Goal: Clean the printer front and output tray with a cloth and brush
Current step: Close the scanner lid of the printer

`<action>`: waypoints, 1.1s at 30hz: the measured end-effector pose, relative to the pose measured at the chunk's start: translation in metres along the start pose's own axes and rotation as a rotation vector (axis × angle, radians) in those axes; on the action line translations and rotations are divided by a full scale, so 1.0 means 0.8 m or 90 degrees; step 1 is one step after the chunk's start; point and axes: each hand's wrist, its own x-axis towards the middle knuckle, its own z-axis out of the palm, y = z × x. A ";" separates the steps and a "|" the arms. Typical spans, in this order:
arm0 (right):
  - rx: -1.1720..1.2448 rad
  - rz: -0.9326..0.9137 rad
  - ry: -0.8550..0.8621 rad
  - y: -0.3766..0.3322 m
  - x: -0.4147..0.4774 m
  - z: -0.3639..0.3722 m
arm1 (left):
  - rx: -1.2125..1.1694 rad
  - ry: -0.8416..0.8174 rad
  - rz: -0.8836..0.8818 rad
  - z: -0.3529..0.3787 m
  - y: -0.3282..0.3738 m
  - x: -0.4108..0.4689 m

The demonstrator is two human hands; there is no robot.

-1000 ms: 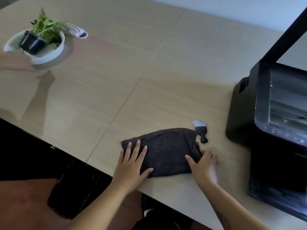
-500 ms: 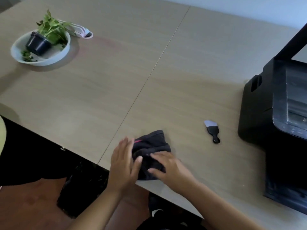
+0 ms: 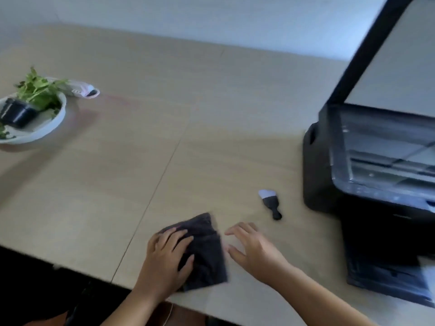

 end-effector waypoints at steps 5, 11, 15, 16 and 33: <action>0.076 0.070 0.212 0.003 0.012 -0.169 | -0.028 0.194 0.158 -0.048 0.072 0.143; -0.014 0.139 0.450 0.068 -0.019 -0.396 | -0.055 0.280 0.302 -0.138 0.250 0.326; -0.110 0.182 0.512 0.135 -0.033 -0.522 | -0.023 0.287 0.375 -0.187 0.370 0.423; -0.145 0.185 0.528 0.149 -0.032 -0.545 | 0.001 0.282 0.397 -0.197 0.394 0.445; -0.394 0.148 0.430 0.273 0.001 -0.718 | 0.196 0.172 0.140 -0.245 0.527 0.624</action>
